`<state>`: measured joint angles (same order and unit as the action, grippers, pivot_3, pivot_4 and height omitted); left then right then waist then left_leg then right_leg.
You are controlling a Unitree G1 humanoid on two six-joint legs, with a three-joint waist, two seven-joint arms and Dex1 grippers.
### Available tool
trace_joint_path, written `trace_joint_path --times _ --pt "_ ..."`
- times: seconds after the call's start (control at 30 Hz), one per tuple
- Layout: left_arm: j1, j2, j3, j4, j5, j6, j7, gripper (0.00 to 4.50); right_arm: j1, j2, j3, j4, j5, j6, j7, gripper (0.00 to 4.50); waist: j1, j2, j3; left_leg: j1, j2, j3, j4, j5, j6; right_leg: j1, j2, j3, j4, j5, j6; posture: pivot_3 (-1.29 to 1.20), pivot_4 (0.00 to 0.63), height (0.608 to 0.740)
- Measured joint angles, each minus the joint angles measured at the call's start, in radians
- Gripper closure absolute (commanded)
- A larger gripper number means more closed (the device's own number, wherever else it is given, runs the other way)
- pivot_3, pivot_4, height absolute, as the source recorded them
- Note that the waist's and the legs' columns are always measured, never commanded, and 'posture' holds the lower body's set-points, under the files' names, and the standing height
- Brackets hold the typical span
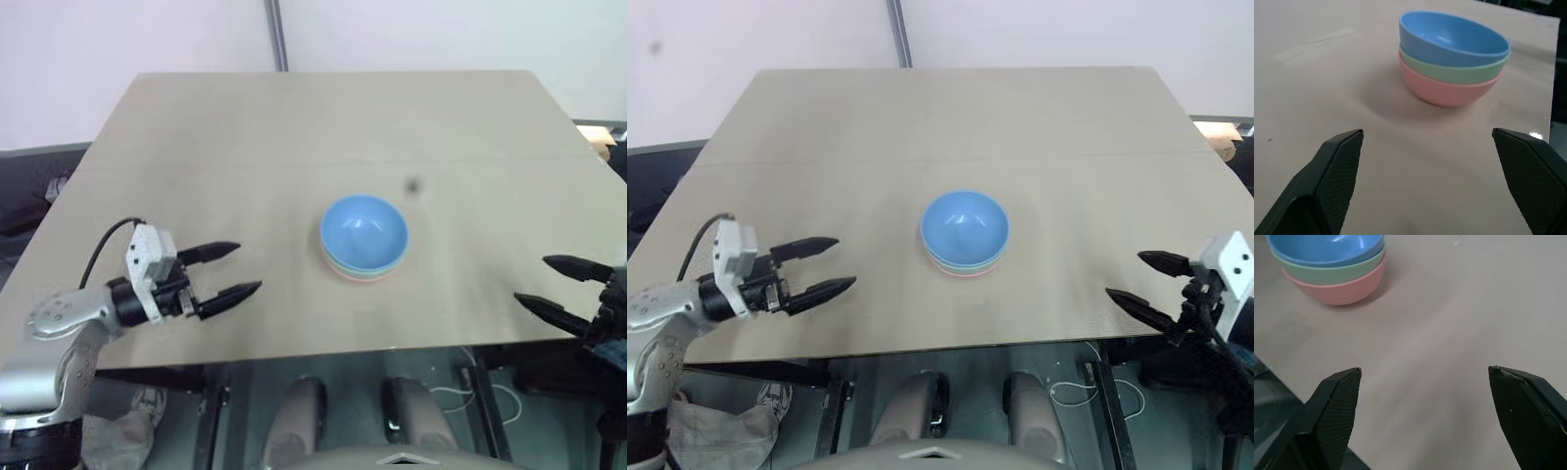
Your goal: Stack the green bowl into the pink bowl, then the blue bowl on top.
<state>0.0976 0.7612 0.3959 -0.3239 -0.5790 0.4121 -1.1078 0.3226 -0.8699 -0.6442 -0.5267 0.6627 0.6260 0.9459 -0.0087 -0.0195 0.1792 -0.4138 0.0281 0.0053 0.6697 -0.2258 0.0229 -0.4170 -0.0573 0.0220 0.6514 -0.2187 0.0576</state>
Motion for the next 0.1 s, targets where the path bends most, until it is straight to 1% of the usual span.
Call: trace_joint_path --times 0.1 --pt "0.005 0.0 0.004 -0.004 0.0 -0.008 0.014 0.04 -0.015 -0.017 0.0 0.019 -0.006 -0.014 0.017 0.0 0.0 0.0 0.0 0.0 0.001 0.001 0.0 0.0 0.0 0.0 -0.005 -0.003 -0.001 0.0 0.0 0.0 0.15 0.74"
